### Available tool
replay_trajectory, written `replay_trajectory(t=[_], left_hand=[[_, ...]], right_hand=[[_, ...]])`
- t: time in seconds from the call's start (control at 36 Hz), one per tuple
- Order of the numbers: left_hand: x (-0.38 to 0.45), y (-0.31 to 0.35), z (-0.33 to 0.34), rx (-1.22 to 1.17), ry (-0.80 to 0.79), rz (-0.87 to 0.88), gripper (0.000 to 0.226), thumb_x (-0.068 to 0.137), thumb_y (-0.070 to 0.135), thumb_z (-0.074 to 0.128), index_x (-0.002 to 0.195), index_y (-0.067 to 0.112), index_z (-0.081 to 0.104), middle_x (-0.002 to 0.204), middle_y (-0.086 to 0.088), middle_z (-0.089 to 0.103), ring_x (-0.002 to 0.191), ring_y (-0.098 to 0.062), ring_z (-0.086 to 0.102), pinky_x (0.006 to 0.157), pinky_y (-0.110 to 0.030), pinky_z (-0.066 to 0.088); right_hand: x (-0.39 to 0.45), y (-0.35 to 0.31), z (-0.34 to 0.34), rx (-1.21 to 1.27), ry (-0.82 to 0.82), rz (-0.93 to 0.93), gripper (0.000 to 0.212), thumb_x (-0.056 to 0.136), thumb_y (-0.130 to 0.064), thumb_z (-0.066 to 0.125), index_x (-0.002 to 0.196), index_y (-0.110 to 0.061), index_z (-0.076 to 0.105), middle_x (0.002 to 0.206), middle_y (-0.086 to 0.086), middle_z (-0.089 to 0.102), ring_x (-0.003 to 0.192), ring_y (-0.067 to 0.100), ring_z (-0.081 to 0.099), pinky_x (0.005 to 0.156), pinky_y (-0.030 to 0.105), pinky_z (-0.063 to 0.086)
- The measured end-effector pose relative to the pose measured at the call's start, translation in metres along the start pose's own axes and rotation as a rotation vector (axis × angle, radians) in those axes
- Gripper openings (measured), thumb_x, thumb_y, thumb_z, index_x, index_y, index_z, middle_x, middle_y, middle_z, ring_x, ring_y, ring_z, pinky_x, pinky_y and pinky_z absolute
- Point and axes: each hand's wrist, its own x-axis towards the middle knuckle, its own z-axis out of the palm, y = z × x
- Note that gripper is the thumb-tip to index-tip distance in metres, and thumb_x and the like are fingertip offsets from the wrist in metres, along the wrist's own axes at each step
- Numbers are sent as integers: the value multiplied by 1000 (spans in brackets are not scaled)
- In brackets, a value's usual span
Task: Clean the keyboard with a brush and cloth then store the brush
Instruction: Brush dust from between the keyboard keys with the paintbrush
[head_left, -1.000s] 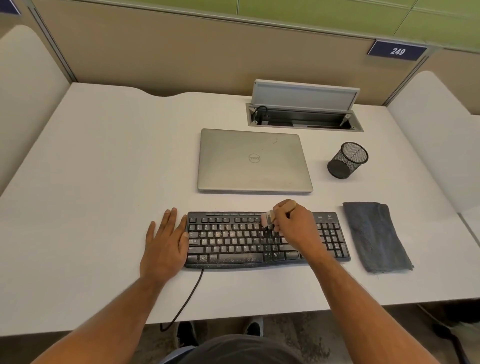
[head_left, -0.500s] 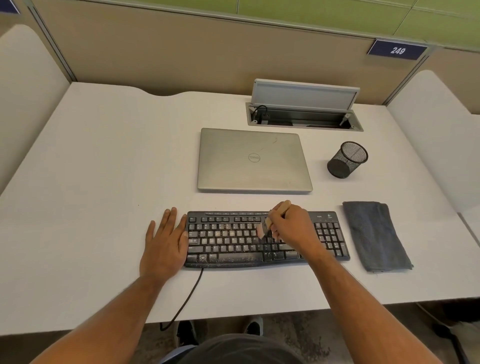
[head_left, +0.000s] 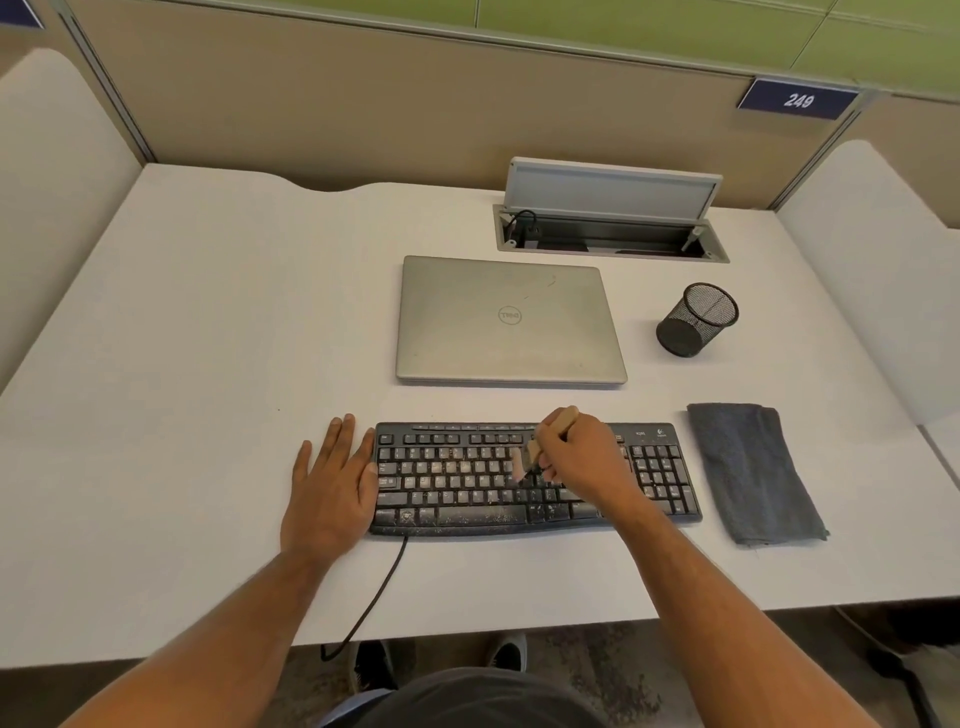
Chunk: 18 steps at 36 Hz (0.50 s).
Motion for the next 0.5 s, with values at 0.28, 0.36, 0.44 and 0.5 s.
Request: replay_trajectory(t=[0.28, 0.36, 0.44, 0.5], left_hand=[[0, 0, -1, 1, 3, 1, 66, 102, 45, 6, 161, 23, 28, 170, -2, 16, 158, -16, 5, 127, -50, 9], [0, 1, -1, 3, -2, 0, 67, 102, 45, 5, 161, 23, 27, 170, -2, 15, 158, -16, 5, 127, -50, 9], [0, 2, -2, -3, 3, -2, 67, 102, 45, 5, 161, 22, 29, 170, -3, 17, 158, -16, 7, 127, -50, 9], [-1, 2, -3, 1, 0, 0, 67, 102, 45, 5, 161, 22, 28, 170, -3, 16, 158, -16, 5, 127, -49, 8]], right_hand=[[2, 1, 2, 25, -8, 6, 26, 106, -25, 54, 90, -14, 72, 73, 3, 75, 63, 14, 73, 70, 39, 65], [4, 1, -1, 77, -8, 9, 25, 105, -22, 56, 90, -13, 73, 71, 5, 76, 63, 18, 74, 71, 43, 65], [1, 4, 1, 113, 99, -5, 22, 106, -26, 53, 93, -20, 70, 75, 3, 76, 70, 19, 75, 72, 41, 65], [0, 5, 3, 79, 81, -11, 24, 106, -25, 52, 93, -19, 70, 74, 1, 75, 68, 15, 74, 70, 37, 64]])
